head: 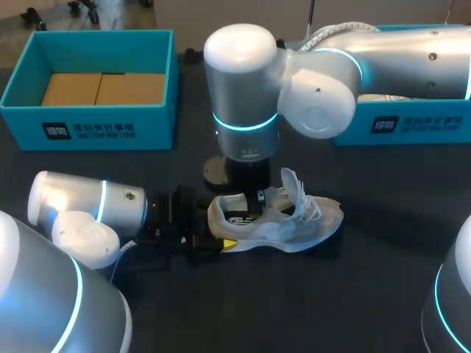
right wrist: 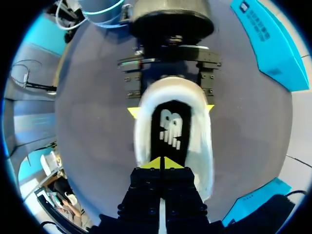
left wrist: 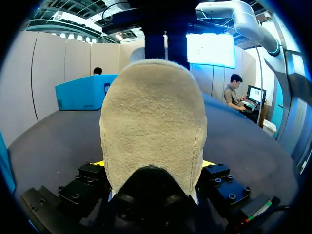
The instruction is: Take the shoe out of the shoebox, open the shoe tongue, remove and reinsert the insole, then place the shoe into the shoebox
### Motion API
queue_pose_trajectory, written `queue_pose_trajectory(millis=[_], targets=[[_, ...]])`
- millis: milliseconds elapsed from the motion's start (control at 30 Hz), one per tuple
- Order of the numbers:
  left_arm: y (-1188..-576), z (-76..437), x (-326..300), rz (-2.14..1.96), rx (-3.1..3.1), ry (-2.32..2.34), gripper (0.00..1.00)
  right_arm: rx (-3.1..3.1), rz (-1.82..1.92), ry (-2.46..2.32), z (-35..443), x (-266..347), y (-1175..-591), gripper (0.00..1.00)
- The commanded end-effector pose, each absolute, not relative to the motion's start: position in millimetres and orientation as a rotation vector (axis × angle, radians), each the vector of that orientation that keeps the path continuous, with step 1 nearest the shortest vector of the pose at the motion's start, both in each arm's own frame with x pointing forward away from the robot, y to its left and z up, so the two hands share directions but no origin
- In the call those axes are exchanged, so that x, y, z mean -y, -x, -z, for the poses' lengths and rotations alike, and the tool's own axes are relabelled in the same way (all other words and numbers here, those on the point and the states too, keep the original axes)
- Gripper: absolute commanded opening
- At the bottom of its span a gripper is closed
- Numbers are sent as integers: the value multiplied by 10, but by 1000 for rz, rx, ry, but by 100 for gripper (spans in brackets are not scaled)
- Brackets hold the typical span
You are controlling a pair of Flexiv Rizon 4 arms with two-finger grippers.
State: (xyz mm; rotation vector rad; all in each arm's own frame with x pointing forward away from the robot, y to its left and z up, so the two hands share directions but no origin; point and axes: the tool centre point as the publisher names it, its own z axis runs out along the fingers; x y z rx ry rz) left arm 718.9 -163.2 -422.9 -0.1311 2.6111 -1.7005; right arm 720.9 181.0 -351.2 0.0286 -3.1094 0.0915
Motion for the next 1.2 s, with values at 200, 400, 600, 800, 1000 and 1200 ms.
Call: queue_pose_trajectory(millis=[200, 400, 600, 800, 1000, 1200], targets=[[-7195, 4229, 1636, 1697, -2614, 130, 0, 3121, -65, 0, 3734, -1815, -7249, 0], [-7195, 4229, 1636, 1697, -2614, 130, 0, 3133, -122, 71, 3737, -1728, -7214, 0], [-7195, 4229, 1636, 1697, -2614, 130, 0, 3171, -141, 97, 3701, -1729, -7272, 2], [-7195, 4229, 1636, 1697, -2614, 130, 0, 3184, -132, 91, 3741, -1737, -7369, 27], [-7195, 4229, 1636, 1697, -2614, 130, 0, 3185, -123, 77, 3780, -1738, -7448, 33], [-7195, 4229, 1636, 1697, -2614, 130, 0, 3180, -112, 76, 3849, -1742, -7461, 42]])
